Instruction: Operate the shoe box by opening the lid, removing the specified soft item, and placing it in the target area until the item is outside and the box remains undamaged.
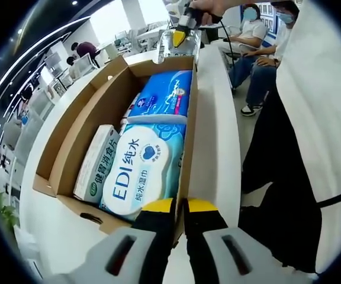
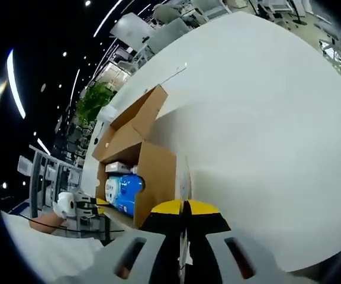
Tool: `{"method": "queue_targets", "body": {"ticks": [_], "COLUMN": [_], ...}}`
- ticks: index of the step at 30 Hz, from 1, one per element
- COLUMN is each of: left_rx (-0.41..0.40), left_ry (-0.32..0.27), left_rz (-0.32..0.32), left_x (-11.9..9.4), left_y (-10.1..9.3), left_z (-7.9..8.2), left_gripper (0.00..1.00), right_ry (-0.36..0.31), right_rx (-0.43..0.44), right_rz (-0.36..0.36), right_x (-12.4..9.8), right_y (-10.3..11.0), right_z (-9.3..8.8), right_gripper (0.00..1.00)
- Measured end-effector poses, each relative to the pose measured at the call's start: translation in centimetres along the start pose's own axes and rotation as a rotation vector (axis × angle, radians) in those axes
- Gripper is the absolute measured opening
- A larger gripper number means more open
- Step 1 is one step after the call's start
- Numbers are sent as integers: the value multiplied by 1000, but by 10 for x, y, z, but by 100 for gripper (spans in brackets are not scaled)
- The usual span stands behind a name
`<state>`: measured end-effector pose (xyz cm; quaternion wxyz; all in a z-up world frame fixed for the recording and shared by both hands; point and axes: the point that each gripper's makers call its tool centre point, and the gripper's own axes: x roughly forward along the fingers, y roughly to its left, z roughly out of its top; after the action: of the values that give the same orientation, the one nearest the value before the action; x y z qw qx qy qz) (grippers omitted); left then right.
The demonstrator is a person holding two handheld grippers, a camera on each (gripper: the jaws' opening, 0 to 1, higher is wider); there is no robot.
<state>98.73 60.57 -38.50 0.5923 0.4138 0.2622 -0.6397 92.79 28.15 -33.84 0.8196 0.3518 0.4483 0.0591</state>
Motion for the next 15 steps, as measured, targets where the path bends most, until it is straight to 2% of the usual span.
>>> {"method": "queue_targets", "body": {"ticks": [3,7,9,10,11,15], "left_rx": [0,4,6,8,8,11], "left_ry": [1,8,8,8,9,2], "left_rz": [-2,-2,-4,-6,-9,-22], "left_x": [0,0,0,0,0,-1], "left_y": [0,0,0,0,0,0], "left_z": [0,-1,-1,0,0,0], "left_gripper": [6,6,6,6,6,5], "right_ry": [-6,27,39,16,16,12], "right_rx": [5,26,11,-17,-44,-65], "right_rz": [10,-7,-48,-94,-108,-105], "right_x": [3,9,9,7,6,13], "right_y": [-6,-14,-19,-24,-24,-24], "right_z": [1,-8,-10,-4,-3,0], "right_gripper": [0,0,0,0,0,0]}}
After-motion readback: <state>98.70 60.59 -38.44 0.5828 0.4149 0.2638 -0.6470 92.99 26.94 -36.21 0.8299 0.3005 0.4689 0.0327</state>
